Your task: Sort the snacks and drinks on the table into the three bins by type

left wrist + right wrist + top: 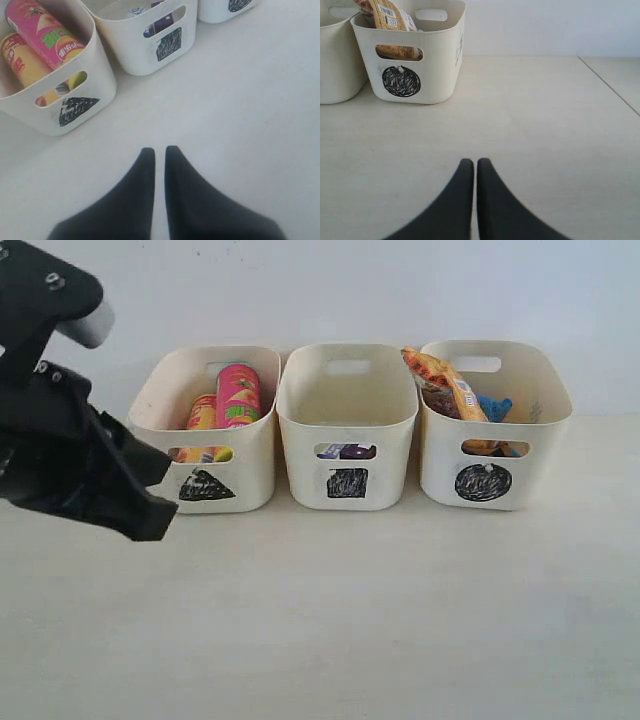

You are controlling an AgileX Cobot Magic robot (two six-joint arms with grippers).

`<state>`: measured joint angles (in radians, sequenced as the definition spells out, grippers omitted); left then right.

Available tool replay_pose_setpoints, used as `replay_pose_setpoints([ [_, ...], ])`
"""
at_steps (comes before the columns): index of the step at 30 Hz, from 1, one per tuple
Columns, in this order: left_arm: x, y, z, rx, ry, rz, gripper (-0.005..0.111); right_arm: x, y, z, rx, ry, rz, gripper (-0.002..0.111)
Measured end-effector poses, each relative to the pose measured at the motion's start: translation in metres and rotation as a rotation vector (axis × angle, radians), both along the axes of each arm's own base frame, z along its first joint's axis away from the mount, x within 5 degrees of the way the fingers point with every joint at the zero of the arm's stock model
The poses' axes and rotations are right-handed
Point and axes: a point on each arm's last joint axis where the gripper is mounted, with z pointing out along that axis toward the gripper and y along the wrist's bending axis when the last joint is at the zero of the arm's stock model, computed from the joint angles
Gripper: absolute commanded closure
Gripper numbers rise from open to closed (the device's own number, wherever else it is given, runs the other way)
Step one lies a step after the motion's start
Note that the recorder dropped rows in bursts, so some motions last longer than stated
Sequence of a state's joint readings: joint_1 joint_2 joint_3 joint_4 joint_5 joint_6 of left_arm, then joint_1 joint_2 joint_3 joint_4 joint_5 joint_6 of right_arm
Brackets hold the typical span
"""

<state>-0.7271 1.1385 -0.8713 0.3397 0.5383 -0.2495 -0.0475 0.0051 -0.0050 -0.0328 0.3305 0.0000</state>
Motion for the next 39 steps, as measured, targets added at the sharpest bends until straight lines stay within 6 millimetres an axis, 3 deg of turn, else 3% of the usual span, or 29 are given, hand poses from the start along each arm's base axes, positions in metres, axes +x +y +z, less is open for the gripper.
replay_pose_setpoints([
  [9,-0.031,0.018,-0.023,-0.159,-0.091,-0.057,0.103,0.000,0.000,0.000,0.000,0.000,0.000,0.108],
  [29,-0.084,0.054,-0.037,-0.475,-0.265,-0.114,0.103,0.000,0.000,0.000,0.000,0.000,0.000,0.108],
  [39,-0.095,0.062,-0.039,-0.513,-0.304,-0.124,0.103,0.000,0.000,0.000,0.000,0.000,0.000,0.108],
])
